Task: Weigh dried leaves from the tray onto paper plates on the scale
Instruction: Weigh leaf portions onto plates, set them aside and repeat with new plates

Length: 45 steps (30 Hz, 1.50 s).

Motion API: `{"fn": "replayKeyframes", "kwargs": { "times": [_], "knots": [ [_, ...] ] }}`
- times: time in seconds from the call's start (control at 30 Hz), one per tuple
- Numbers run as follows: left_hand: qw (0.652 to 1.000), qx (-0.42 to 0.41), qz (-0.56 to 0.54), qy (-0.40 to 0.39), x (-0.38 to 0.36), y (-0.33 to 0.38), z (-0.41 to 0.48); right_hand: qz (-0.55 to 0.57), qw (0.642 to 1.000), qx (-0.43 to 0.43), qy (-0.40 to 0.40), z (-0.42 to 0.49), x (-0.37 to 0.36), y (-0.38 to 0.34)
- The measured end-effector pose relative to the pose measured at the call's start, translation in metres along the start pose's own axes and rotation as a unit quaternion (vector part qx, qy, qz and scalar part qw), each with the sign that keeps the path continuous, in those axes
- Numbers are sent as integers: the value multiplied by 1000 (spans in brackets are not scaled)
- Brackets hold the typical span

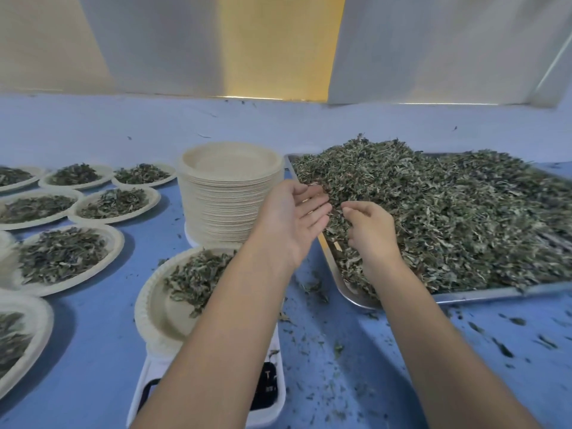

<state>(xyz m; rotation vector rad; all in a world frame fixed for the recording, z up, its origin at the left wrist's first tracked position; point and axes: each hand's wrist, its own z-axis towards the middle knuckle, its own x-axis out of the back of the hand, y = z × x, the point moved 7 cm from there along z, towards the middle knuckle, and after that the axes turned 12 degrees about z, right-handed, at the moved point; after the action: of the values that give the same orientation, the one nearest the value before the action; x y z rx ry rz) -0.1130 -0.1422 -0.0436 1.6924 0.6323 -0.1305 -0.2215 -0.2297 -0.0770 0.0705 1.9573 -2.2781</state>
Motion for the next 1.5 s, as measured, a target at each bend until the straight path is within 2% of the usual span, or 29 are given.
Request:
{"fn": "replayKeyframes", "kwargs": {
  "times": [0.2,0.43,0.53,0.7,0.87,0.97,1.1,1.23,1.5],
  "knots": [
    [999,-27,-12,-16,14,13,-13,137,989,-12,-59,-27,-43,-13],
    [996,-82,2,25,70,38,-38,138,975,-18,-172,-59,-103,-22],
    [989,-117,47,78,97,45,-49,145,969,-44,-197,-64,-115,-19],
    [955,-185,112,201,143,58,-65,135,974,-51,-173,-61,-110,-6],
    [905,-192,206,320,184,52,-65,98,979,-43,-175,-60,-103,9],
    [883,-178,270,341,198,43,-59,95,978,-44,-182,-61,-103,16],
    [895,-129,282,320,206,28,-47,145,972,-61,-175,-64,-105,23],
    [919,-95,241,297,205,21,-42,181,968,-72,-159,-65,-104,26],
    [941,-60,197,269,214,38,-51,187,967,-60,-162,-67,-123,5]
  ]
}}
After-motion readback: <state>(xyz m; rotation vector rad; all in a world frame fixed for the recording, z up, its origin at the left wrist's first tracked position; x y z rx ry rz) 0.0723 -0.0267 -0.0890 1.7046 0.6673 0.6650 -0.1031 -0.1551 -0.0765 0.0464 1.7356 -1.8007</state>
